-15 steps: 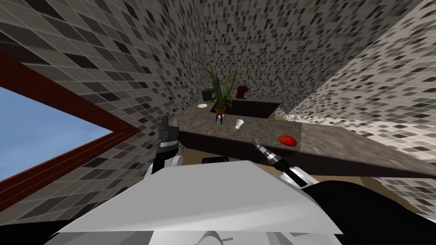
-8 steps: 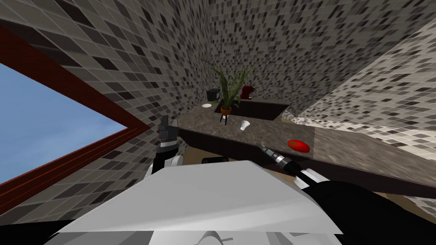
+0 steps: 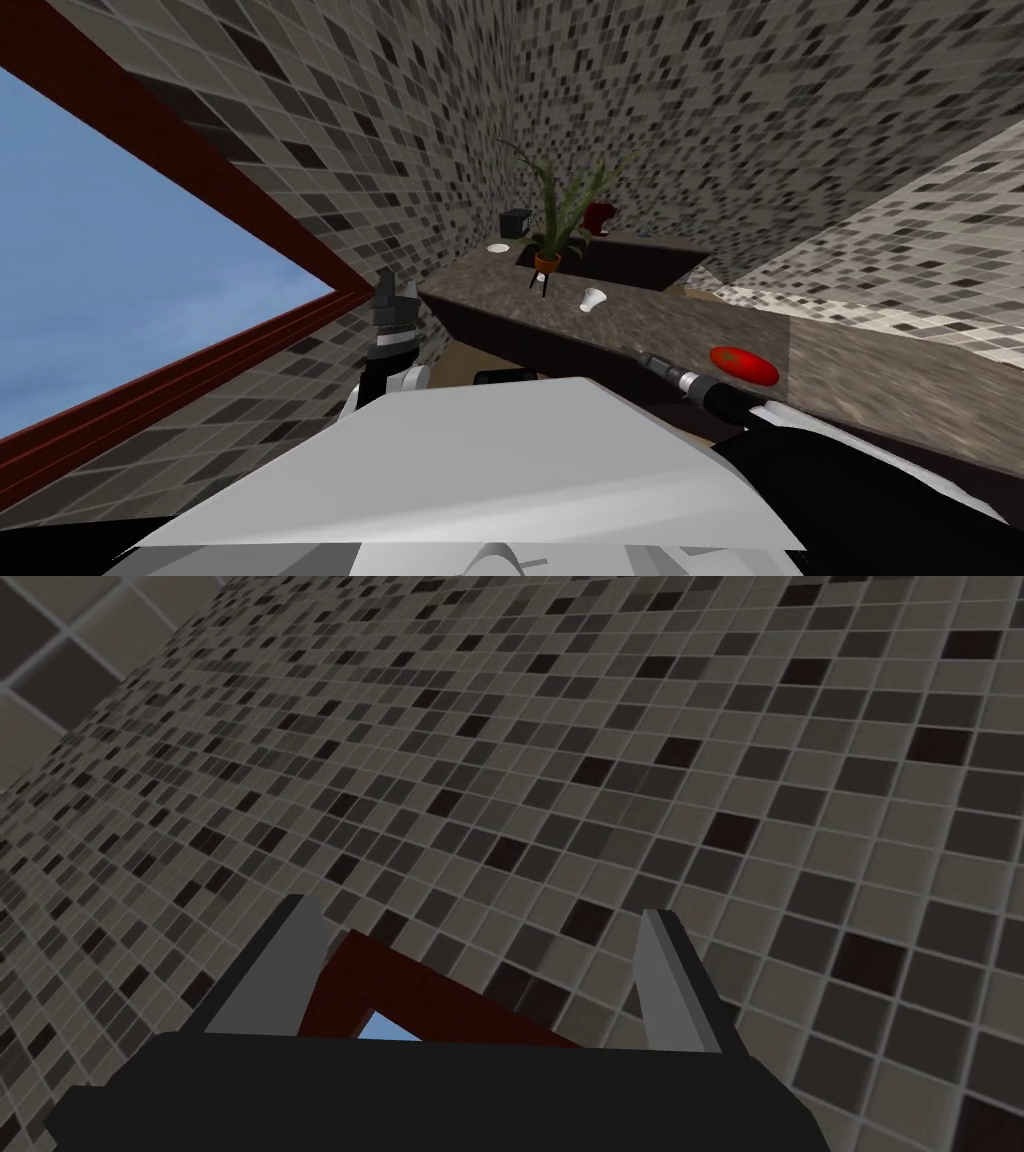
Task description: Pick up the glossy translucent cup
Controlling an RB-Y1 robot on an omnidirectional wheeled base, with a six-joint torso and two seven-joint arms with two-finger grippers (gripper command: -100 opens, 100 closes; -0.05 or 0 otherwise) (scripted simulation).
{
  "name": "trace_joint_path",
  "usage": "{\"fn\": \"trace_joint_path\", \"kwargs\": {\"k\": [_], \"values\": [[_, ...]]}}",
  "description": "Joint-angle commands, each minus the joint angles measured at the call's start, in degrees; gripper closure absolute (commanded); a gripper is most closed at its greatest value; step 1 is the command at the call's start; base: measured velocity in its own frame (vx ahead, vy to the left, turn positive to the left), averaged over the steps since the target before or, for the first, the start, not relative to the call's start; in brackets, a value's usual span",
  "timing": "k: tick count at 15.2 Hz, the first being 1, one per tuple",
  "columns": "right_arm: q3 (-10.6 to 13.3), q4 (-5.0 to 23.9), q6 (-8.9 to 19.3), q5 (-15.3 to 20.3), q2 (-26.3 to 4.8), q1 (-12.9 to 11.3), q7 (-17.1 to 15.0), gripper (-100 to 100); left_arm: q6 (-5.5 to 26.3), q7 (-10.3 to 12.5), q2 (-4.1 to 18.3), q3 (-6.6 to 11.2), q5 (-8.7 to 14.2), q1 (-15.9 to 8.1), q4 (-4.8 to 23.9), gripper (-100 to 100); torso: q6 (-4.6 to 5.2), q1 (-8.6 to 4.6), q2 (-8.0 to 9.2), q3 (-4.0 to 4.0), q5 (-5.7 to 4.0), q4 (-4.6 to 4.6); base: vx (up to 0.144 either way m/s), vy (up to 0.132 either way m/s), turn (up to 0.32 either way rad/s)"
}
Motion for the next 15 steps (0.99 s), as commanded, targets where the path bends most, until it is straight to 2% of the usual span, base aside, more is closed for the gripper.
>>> {"fn": "trace_joint_path", "kwargs": {"k": [1, 2, 4, 5, 7, 8, 10, 11, 12, 13, 15], "values": [[0.1, 1.6, -0.1, 0.1, -2.0, 0.2, -0.2, -100, 0.0, 0.0, 0.0, 0.0, 0.0, 0.0, 0.0, 0, 0.0, 0.0, 0.0, 0.0, 0.0, 0.0, 0.022, 0.066, 0.063], [-0.3, 3.9, 0.2, 0.3, -3.9, 1.8, -0.8, -100, 0.0, 0.0, 0.0, 0.0, 0.0, 0.0, 0.0, 0, 0.02, -0.05, 0.0, 0.0, -0.01, 0.0, 0.025, 0.079, 0.172], [-0.3, 4.0, 0.2, 0.3, -5.5, 1.8, -0.8, -100, 0.0, 0.0, 0.0, 0.0, 0.0, 0.0, 0.0, 0, 0.0, -0.02, -0.01, -0.01, 0.0, 0.0, 0.026, 0.069, 0.119], [-0.7, 6.2, 0.4, 0.5, -7.2, 3.5, -1.3, -100, 0.0, 0.0, 0.0, 0.01, 0.0, 0.0, 0.0, 0, 0.02, -0.08, -0.01, 0.0, -0.01, 0.0, 0.031, 0.077, 0.202], [-0.7, 6.3, 0.4, 0.5, -8.9, 3.5, -1.3, -100, 0.0, 0.0, 0.0, 0.0, 0.0, 0.0, 0.0, 0, -0.02, -0.02, -0.06, -0.03, 0.0, -0.01, 0.036, 0.071, 0.133], [-1.1, 8.2, 0.7, 0.7, -10.8, 5.2, -1.9, -100, 0.0, 0.0, 0.0, 0.01, 0.0, 0.0, 0.0, 0, 0.02, -0.07, -0.04, -0.02, -0.01, -0.01, 0.034, 0.071, 0.168], [-1.1, 8.5, 0.7, 0.7, -12.2, 5.2, -1.9, -100, 0.0, 0.0, 0.0, 0.0, 0.0, 0.0, 0.0, 0, -0.01, -0.04, -0.05, -0.03, 0.0, -0.01, 0.031, 0.066, 0.12], [-1.4, 10.6, 0.9, 0.9, -14.3, 6.9, -2.5, -100, 0.0, 0.0, 0.0, 0.01, 0.0, 0.0, 0.0, 0, 0.03, -0.07, -0.02, -0.01, -0.01, 0.0, 0.023, 0.07, 0.177], [-1.4, 10.6, 0.9, 0.9, -15.4, 6.9, -2.5, -100, 0.0, 0.0, 0.0, 0.0, 0.0, 0.0, 0.0, 0, -0.02, -0.06, -0.01, -0.01, -0.01, 0.0, 0.025, 0.068, 0.179], [-1.7, 12.3, 1.0, 1.1, -16.8, 8.6, -3.0, -100, 0.0, 0.0, 0.0, 0.0, 0.0, 0.0, 0.0, 0, -0.01, -0.05, -0.01, -0.01, -0.01, 0.0, 0.033, 0.091, 0.252], [-1.7, 12.7, 1.0, 1.1, -18.5, 8.6, -3.0, -100, 0.0, 0.0, 0.0, 0.0, 0.0, 0.0, 0.0, 0, -0.03, 0.04, -0.08, -0.05, 0.01, -0.02, 0.043, 0.079, 0.122]]}}
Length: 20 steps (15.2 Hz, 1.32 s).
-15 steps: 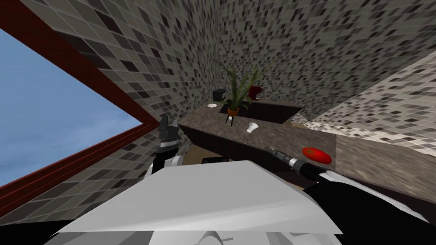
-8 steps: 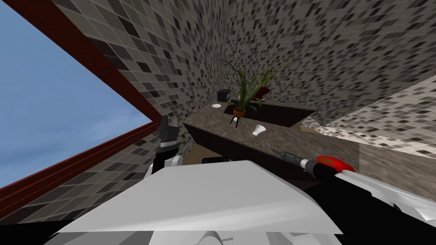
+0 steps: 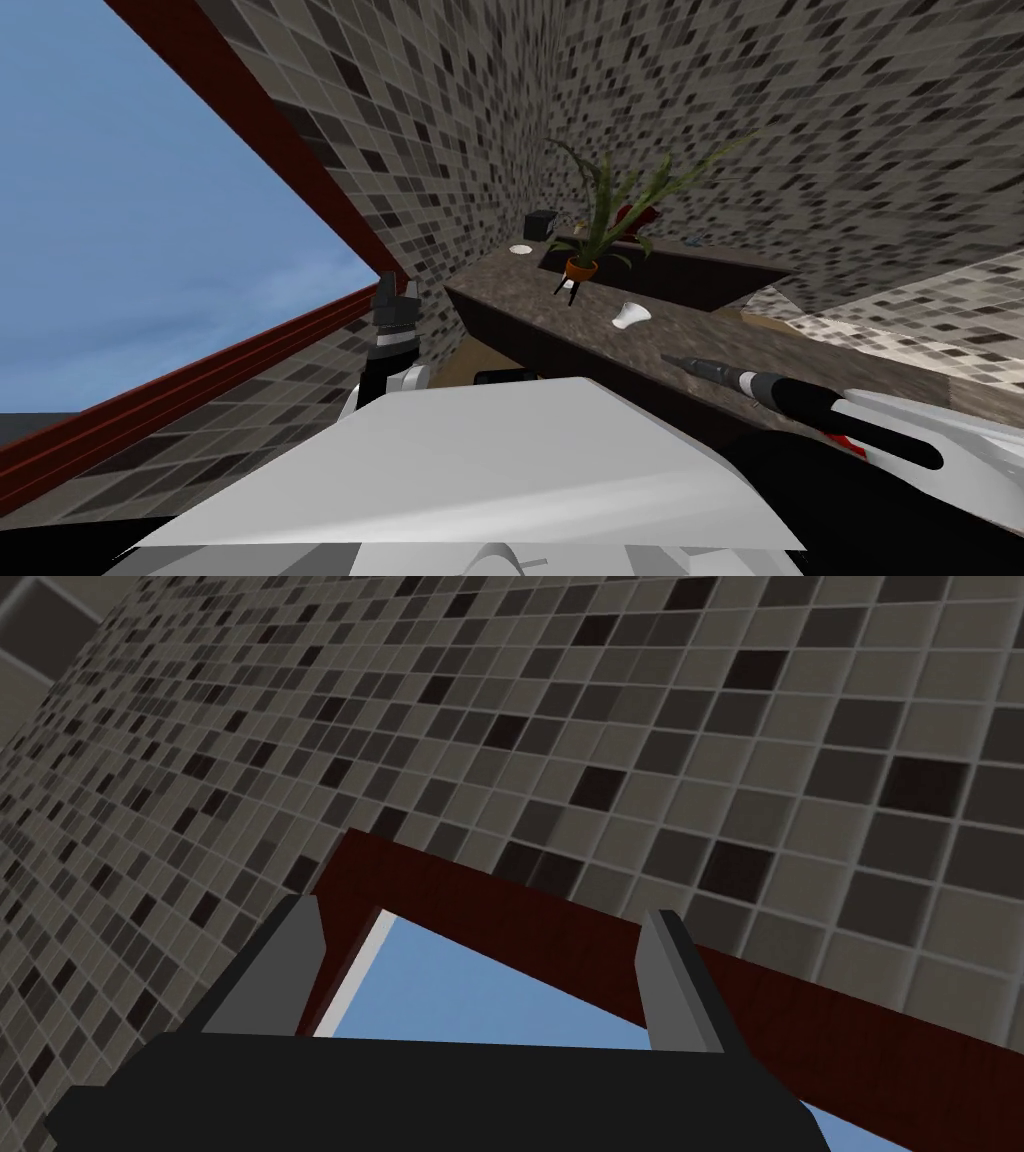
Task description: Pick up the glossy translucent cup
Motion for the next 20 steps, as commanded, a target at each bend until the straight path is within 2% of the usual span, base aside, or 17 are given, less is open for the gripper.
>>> {"fn": "trace_joint_path", "kwargs": {"k": [1, 2, 3, 5, 6, 7, 8, 9, 10, 11, 12, 13, 14, 15, 17, 18, 20], "values": [[-0.6, 2.1, 0.1, 0.2, -2.9, 2.4, -0.5, -100, 0.0, 0.0, 0.0, 0.0, 0.0, 0.0, 0.0, 0, 0.0, 0.0, 0.0, 0.0, 0.0, 0.0, 0.04, 0.07, 0.149], [-0.6, 2.1, 0.1, 0.2, -3.8, 2.4, -0.5, -100, 0.0, 0.0, 0.0, 0.0, 0.0, 0.0, 0.0, 0, -0.05, -0.01, -0.01, 0.0, 0.0, 0.0, 0.041, 0.073, 0.17], [-0.8, 3.9, 0.1, 0.4, -5.2, 4.1, -1.0, -100, 0.0, 0.0, 0.0, 0.0, 0.0, 0.0, 0.0, 0, -0.04, 0.0, -0.01, 0.0, 0.0, 0.0, 0.048, 0.091, 0.205], [-0.8, 3.9, 0.1, 0.4, -6.6, 4.1, -1.0, -100, 0.0, 0.0, 0.0, 0.0, 0.0, 0.0, 0.0, 0, -0.05, 0.05, -0.04, -0.03, 0.02, -0.01, 0.043, 0.065, 0.115], [-0.9, 5.5, 0.2, 0.6, -8.7, 5.7, -1.5, -100, 0.0, 0.0, 0.0, 0.0, 0.0, 0.0, 0.0, 0, -0.01, -0.02, 0.0, 0.0, 0.0, 0.0, 0.035, 0.058, 0.124], [-0.9, 5.5, 0.2, 0.6, -9.3, 5.7, -1.5, -100, 0.0, 0.0, 0.0, 0.0, 0.0, 0.0, 0.0, 0, -0.05, -0.03, 0.01, 0.0, 0.0, 0.0, 0.036, 0.059, 0.15], [-1.0, 6.9, 0.2, 0.8, -11.2, 7.3, -2.0, -100, 0.0, 0.0, 0.0, 0.0, 0.0, 0.0, 0.0, 0, -0.04, -0.04, 0.01, 0.01, -0.01, 0.0, 0.043, 0.069, 0.225], [-1.0, 6.9, 0.2, 0.8, -11.9, 7.3, -2.0, -100, 0.0, 0.0, 0.0, 0.0, 0.0, 0.0, 0.0, 0, -0.08, -0.02, -0.01, 0.0, -0.01, 0.0, 0.047, 0.071, 0.191], [-1.0, 8.2, 0.2, 0.9, -13.5, 8.9, -2.5, -100, 0.0, 0.0, 0.0, 0.0, 0.0, 0.0, 0.0, 0, -0.05, 0.0, -0.02, -0.01, 0.0, -0.01, 0.058, 0.069, 0.198], [-1.0, 8.2, 0.2, 0.9, -14.2, 8.9, -2.5, -100, 0.0, 0.0, 0.0, 0.0, 0.0, 0.0, 0.0, 0, -0.07, 0.01, -0.05, -0.03, 0.0, -0.01, 0.056, 0.061, 0.143], [-0.9, 9.3, 0.1, 1.1, -15.9, 10.4, -3.0, -100, 0.0, 0.0, 0.0, 0.0, 0.0, 0.0, 0.0, 0, -0.04, -0.01, -0.06, -0.03, -0.01, -0.01, 0.053, 0.068, 0.164], [-0.9, 9.3, 0.1, 1.1, -16.4, 10.4, -3.0, -100, 0.0, 0.0, 0.0, 0.0, 0.0, 0.0, 0.0, 0, -0.06, 0.01, -0.05, -0.03, 0.0, -0.02, 0.043, 0.052, 0.131], [-0.8, 10.1, -0.1, 1.3, -18.1, 11.9, -3.4, -100, 0.0, 0.0, 0.0, 0.0, 0.0, 0.0, 0.0, 0, -0.04, -0.02, -0.02, -0.02, -0.01, -0.01, 0.041, 0.052, 0.138], [-0.8, 10.1, -0.1, 1.3, -18.4, 11.9, -3.4, -100, 0.0, 0.0, 0.0, 0.0, 0.0, 0.0, 0.0, 0, -0.05, -0.03, -0.01, -0.01, -0.01, -0.01, 0.044, 0.049, 0.132], [-0.3, 11.2, -0.5, 1.6, -21.5, 14.8, -4.2, -100, 0.0, 0.0, 0.0, 0.0, 0.0, 0.0, 0.0, 0, -0.04, -0.06, 0.01, 0.0, -0.02, 0.0, 0.044, 0.05, 0.177], [-0.3, 11.2, -0.5, 1.6, -21.7, 14.8, -4.2, -100, 0.0, 0.0, 0.0, 0.0, 0.0, 0.0, 0.0, 0, -0.07, -0.04, -0.01, -0.01, -0.02, -0.01, 0.039, 0.044, 0.132], [0.6, 11.5, -1.1, 1.9, -24.1, 17.3, -4.9, -100, 0.0, 0.0, 0.0, 0.0, 0.0, 0.0, 0.0, 0, -0.02, -0.08, 0.04, 0.02, -0.03, 0.01, 0.036, 0.038, 0.139]]}}
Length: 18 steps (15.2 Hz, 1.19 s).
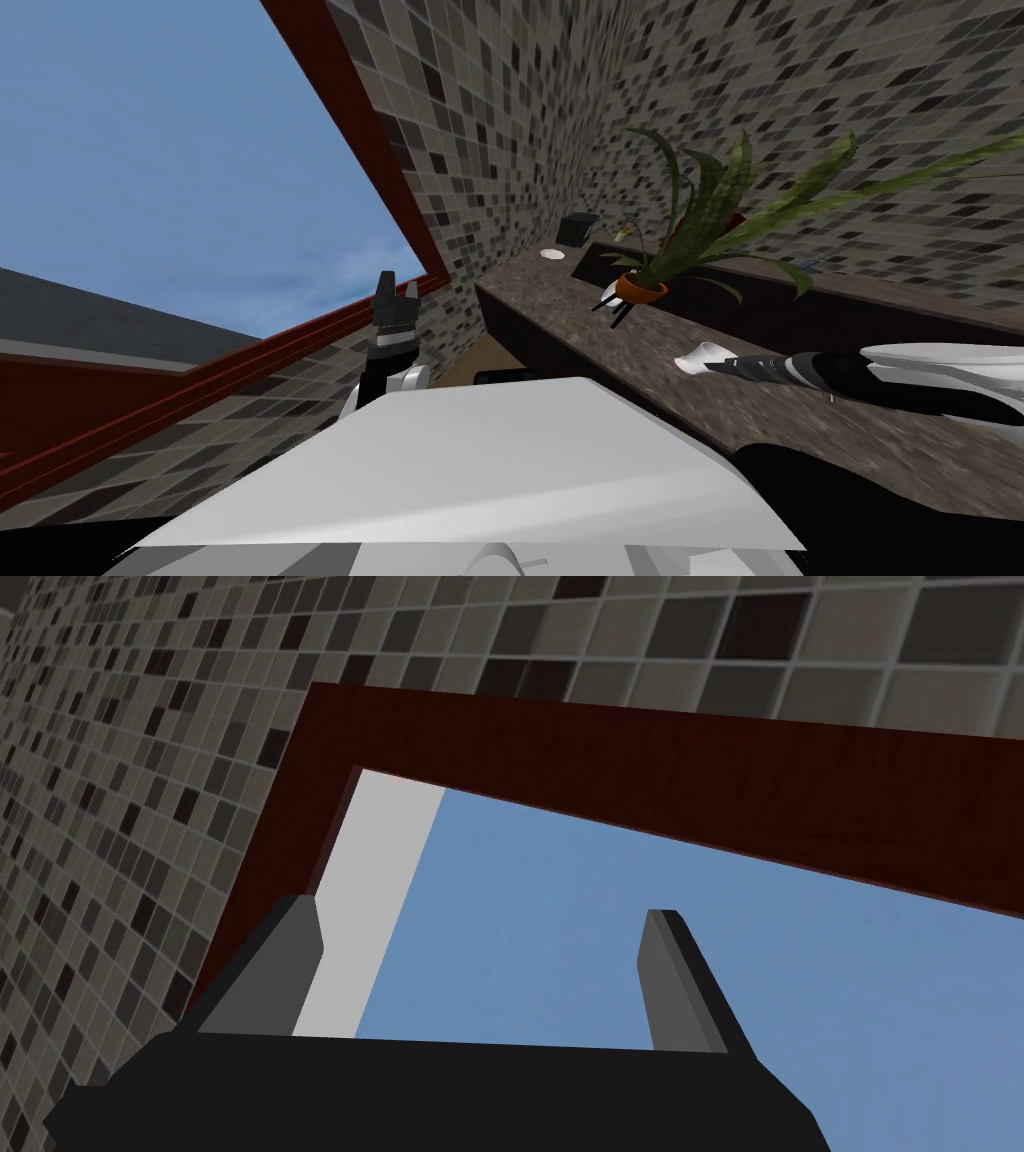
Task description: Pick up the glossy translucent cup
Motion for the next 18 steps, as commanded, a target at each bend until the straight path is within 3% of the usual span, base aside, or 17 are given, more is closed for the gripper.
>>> {"fn": "trace_joint_path", "kwargs": {"k": [1, 6, 8, 10, 13, 14, 15, 18], "values": [[-0.3, 0.2, -0.5, 0.4, -1.2, 2.0, -0.5, -100, 0.0, 0.0, 0.0, 0.0, 0.0, 0.0, 0.0, 0, 0.0, 0.0, 0.0, 0.0, 0.0, 0.0, 0.031, 0.031, 0.111], [1.1, -0.3, -1.6, 0.8, -3.5, 5.3, -1.4, -100, 0.0, 0.0, 0.0, 0.01, 0.0, 0.0, 0.0, 0, 0.05, -0.14, 0.17, 0.1, -0.03, 0.04, 0.01, 0.009, 0.061], [0.5, -0.3, -1.6, 5.2, -3.5, 5.3, -2.3, -100, 0.0, 0.0, 0.0, 0.01, 0.0, 0.0, 0.0, 0, 0.08, -0.17, 0.24, 0.14, -0.04, 0.07, 0.001, 0.0, 0.015], [1.1, -0.3, -1.6, 0.9, -3.5, 5.3, -1.4, -100, 0.0, 0.0, 0.0, 0.01, 0.0, 0.0, 0.0, 0, 0.08, -0.19, 0.24, 0.15, -0.05, 0.07, 0.0, 0.0, 0.0], [1.0, -0.4, -1.6, 1.8, -3.4, 5.1, -1.8, -100, 0.0, 0.0, 0.0, 0.01, 0.0, 0.0, 0.0, 0, 0.09, -0.19, 0.27, 0.17, -0.05, 0.08, 0.0, 0.0, 0.0], [1.3, -2.3, 0.4, 1.4, -3.1, 5.5, -1.5, -100, 0.0, 0.0, 0.0, 0.01, 0.0, 0.0, 0.0, 0, 0.09, -0.18, 0.27, 0.17, -0.05, 0.08, -0.005, -0.007, 0.018], [1.3, -2.3, 0.4, -3.1, -3.1, 5.5, -1.0, -100, 0.0, 0.0, 0.0, 0.01, 0.0, 0.0, 0.0, 0, 0.07, -0.2, 0.26, 0.15, -0.06, 0.07, -0.013, -0.014, 0.043], [1.3, -2.3, 0.4, 1.4, -3.1, 5.5, -1.5, -100, 0.0, 0.0, 0.0, 0.01, 0.0, 0.0, 0.0, 0, 0.1, -0.22, 0.3, 0.19, -0.06, 0.09, -0.003, -0.004, 0.011]]}}
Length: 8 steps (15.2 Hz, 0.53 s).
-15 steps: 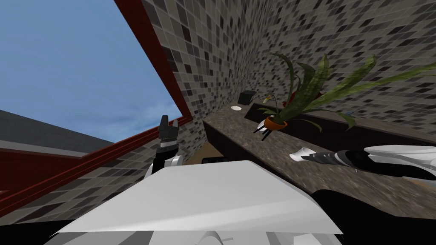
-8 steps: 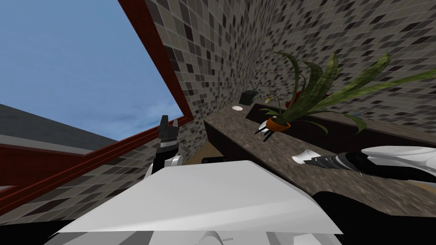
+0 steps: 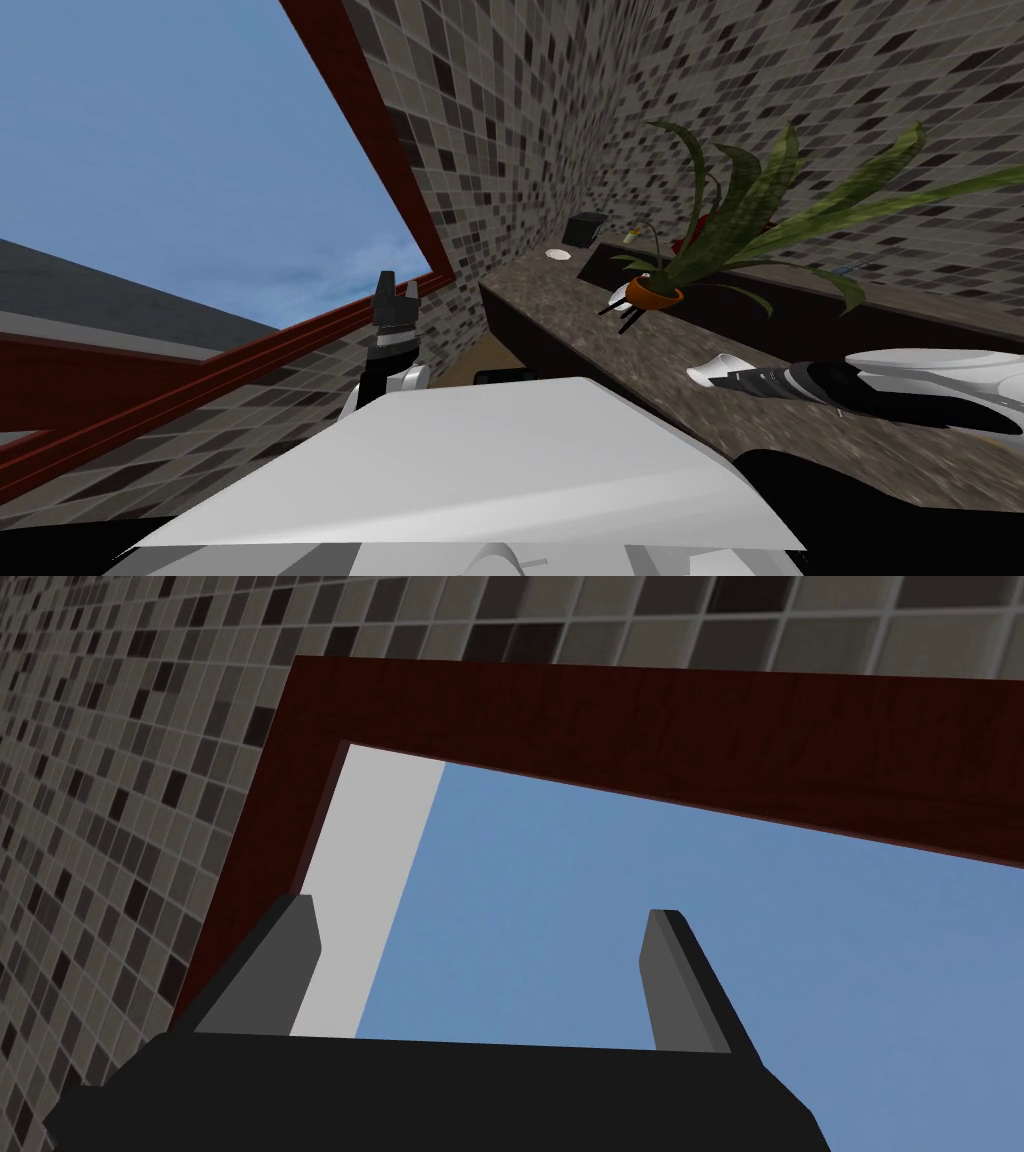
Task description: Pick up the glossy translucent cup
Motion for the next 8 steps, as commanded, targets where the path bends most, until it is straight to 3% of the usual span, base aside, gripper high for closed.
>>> {"fn": "trace_joint_path", "kwargs": {"k": [1, 4, 5, 8], "values": [[-0.6, -2.0, 1.9, 0.7, 0.3, 1.2, 0.1, -100, 0.0, 0.0, 0.0, 0.0, 0.0, 0.0, 0.0, 0, 0.0, 0.0, 0.0, 0.0, 0.0, 0.0, -0.008, -0.01, 0.028], [-0.6, -2.0, 1.9, 0.7, 0.3, 1.2, 0.1, -100, 0.0, 0.0, 0.0, 0.0, 0.0, 0.0, 0.0, 0, -0.01, -0.02, 0.0, 0.0, -0.01, 0.0, -0.005, -0.006, 0.017], [-0.5, -3.9, 3.9, 0.6, 0.6, 1.6, 0.2, -100, 0.0, 0.0, 0.0, 0.0, 0.0, 0.0, 0.0, 0, 0.0, 0.0, -0.01, -0.01, 0.0, 0.0, -0.009, -0.01, 0.03], [-0.6, -4.5, 4.5, 1.5, 0.8, 1.8, 0.3, -100, 0.0, 0.0, 0.0, 0.0, 0.0, 0.0, 0.0, 0, -0.01, -0.03, 0.02, 0.01, -0.01, 0.0, -0.009, -0.011, 0.032]]}}
